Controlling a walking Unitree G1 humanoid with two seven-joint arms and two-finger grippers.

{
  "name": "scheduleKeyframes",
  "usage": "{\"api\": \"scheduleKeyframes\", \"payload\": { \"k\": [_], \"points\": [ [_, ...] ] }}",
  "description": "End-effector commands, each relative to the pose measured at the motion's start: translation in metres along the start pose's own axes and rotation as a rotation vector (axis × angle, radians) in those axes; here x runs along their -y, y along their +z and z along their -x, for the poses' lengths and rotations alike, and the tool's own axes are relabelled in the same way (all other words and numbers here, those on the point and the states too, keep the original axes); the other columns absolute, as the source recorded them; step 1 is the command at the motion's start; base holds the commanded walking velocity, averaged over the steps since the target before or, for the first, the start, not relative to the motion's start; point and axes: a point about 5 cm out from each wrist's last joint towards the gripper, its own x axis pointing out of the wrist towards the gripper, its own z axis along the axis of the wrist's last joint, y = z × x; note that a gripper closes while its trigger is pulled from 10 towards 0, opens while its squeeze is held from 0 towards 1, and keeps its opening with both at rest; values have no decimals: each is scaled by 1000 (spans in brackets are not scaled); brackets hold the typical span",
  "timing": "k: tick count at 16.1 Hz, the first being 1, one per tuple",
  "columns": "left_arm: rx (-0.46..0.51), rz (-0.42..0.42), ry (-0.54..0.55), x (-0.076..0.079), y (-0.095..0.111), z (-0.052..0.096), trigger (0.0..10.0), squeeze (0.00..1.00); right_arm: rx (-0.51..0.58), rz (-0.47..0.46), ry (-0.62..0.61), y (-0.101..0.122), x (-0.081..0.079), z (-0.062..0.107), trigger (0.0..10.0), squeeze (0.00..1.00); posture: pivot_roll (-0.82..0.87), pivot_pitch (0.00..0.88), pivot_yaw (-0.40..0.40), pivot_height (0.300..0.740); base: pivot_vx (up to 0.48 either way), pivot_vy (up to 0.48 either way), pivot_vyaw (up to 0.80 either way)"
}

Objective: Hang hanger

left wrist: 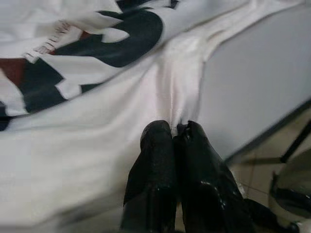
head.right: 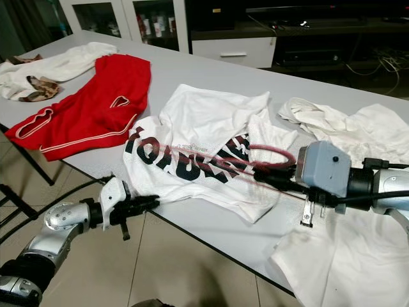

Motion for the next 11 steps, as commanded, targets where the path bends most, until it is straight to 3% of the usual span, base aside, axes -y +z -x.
{"api": "scheduleKeyframes", "payload": {
  "k": [1,5,11],
  "points": [
    [13,-15,33,-6,4,1,0,0,-21,16,15,3,-1,2,10000,0,-131,0,97,736,0,0,0],
    [118,-20,137,-20,21,0,0,0,-91,2,36,-6,-5,8,10000,0,-133,0,98,736,0,0,0],
    [141,-21,148,-25,27,-1,0,0,-169,99,24,-16,-10,-11,10000,0,-135,0,102,736,0,0,0]
  ]
}}
